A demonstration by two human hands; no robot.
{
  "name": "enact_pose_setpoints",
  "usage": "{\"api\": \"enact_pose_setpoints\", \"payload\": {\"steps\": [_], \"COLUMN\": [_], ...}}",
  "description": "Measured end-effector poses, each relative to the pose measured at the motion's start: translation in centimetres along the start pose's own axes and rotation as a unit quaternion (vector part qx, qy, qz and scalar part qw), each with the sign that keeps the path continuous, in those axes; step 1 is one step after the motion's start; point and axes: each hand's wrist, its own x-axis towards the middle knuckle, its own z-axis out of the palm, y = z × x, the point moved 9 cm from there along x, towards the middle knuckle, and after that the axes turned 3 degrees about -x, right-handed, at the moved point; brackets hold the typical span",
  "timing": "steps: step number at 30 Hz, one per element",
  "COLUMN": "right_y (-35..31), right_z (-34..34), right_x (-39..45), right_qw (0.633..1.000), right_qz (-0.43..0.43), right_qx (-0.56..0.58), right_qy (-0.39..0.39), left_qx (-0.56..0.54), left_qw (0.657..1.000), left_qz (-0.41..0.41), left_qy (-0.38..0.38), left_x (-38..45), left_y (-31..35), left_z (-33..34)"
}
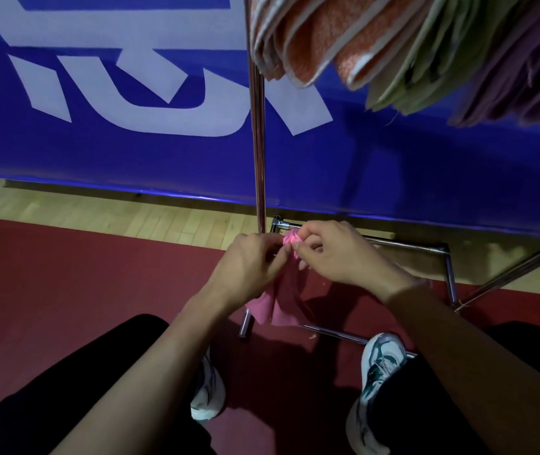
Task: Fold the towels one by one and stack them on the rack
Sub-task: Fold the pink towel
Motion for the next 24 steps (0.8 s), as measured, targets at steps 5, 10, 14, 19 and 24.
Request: {"api": "enact_pose_setpoints", "payload": {"steps": [5,10,14,19,24], "right_y": [0.3,1.1,0.9,-0.3,-0.2], "right_z": [0.0,-0.4,0.0,0.2,0.2], "right_x": [0.4,0.8,0.8,0.4,0.5], "right_qw": [1.0,0.997,0.998,1.0,0.999], "right_qz": [0.025,0.061,0.055,-0.024,-0.014], "right_qx": [-0.008,-0.037,-0.018,-0.014,-0.009], "right_qy": [0.008,0.014,0.007,-0.007,-0.041], "left_qx": [0.002,0.006,0.086,0.087,0.102], "left_qw": [1.0,0.997,0.994,0.995,0.992], "left_qz": [-0.014,-0.044,-0.049,-0.048,-0.068], "left_qy": [0.027,0.058,0.039,0.012,0.042], "left_x": [0.1,0.1,-0.2,-0.2,-0.6], "left_y": [0.0,-0.4,-0.5,-0.6,0.0], "left_z": [0.0,-0.4,0.9,1.9,0.9]}}
